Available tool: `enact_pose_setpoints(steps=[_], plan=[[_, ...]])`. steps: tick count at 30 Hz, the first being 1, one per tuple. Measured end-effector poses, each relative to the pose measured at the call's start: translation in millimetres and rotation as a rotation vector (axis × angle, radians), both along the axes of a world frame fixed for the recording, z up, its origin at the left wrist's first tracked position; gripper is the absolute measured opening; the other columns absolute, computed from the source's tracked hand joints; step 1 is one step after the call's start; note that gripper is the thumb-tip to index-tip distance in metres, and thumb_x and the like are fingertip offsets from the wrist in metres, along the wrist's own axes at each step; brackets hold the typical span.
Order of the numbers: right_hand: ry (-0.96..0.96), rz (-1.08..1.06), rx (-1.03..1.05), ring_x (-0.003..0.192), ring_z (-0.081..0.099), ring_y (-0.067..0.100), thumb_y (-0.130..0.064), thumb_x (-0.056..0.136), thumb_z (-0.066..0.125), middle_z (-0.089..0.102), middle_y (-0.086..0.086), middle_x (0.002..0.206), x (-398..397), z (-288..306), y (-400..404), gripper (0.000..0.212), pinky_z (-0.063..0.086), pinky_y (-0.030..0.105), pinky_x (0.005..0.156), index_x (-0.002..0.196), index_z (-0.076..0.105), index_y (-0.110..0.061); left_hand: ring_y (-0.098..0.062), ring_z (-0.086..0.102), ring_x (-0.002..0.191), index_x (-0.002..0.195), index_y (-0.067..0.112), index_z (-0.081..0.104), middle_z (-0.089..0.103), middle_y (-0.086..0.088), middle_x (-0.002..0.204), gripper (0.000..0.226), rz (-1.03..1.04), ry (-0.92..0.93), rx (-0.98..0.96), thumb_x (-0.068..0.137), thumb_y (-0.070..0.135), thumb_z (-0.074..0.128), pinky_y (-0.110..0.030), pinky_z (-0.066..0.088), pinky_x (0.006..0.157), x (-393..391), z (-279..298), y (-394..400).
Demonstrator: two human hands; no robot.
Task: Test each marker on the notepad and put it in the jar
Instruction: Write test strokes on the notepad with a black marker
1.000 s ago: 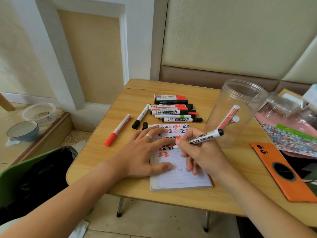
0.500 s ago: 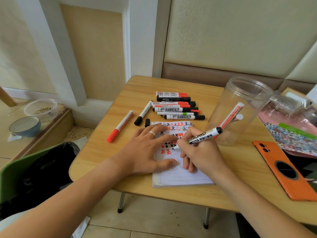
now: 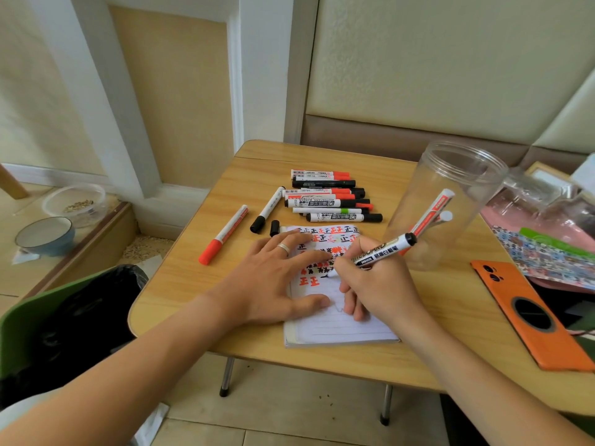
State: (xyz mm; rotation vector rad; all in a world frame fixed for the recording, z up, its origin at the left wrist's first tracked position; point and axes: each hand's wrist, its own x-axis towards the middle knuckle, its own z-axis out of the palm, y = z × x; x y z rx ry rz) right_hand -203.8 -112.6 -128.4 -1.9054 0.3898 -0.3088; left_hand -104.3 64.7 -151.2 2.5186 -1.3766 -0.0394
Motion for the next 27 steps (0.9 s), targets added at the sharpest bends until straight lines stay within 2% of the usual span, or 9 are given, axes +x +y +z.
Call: enact_pose_setpoints(steps=[12,19,27], plan=[[0.063,0.03,-0.047,0.037,0.059,0.032,-0.014,0.091,0.065,0.064,0.016,0.058,-2.3,4.1,-1.1,0.014,0.038,0.025,0.036,0.082,0.055,-0.01,-0.013,0.002,0.154,0.154,0.057,0.018,0.011,0.008,0.167,0.072,-0.011,-0.031,0.033,0.088,0.083,0.032,-0.038,0.003,0.122,-1.6,0.3,0.2],[0.048,0.007,-0.015,0.035,0.058,0.027,-0.01,0.092,0.064,0.064,0.014,0.057,-2.8,3.3,-0.9,0.013,0.037,0.024,0.035,0.085,0.055,-0.004,-0.013,0.003,0.154,0.154,0.056,0.019,0.012,0.008,0.167,0.071,-0.017,-0.019,0.028,0.089,0.081,0.035,-0.038,0.003,0.122,-1.7,2.1,-0.4],[0.027,0.023,-0.011,0.035,0.057,0.026,-0.012,0.093,0.064,0.063,0.013,0.058,-4.6,2.9,-0.2,0.014,0.035,0.022,0.036,0.081,0.056,-0.011,-0.012,0.003,0.154,0.153,0.056,0.018,0.012,0.009,0.167,0.072,-0.013,-0.038,0.03,0.088,0.083,0.032,-0.038,0.004,0.123,-0.8,-0.7,-0.1]])
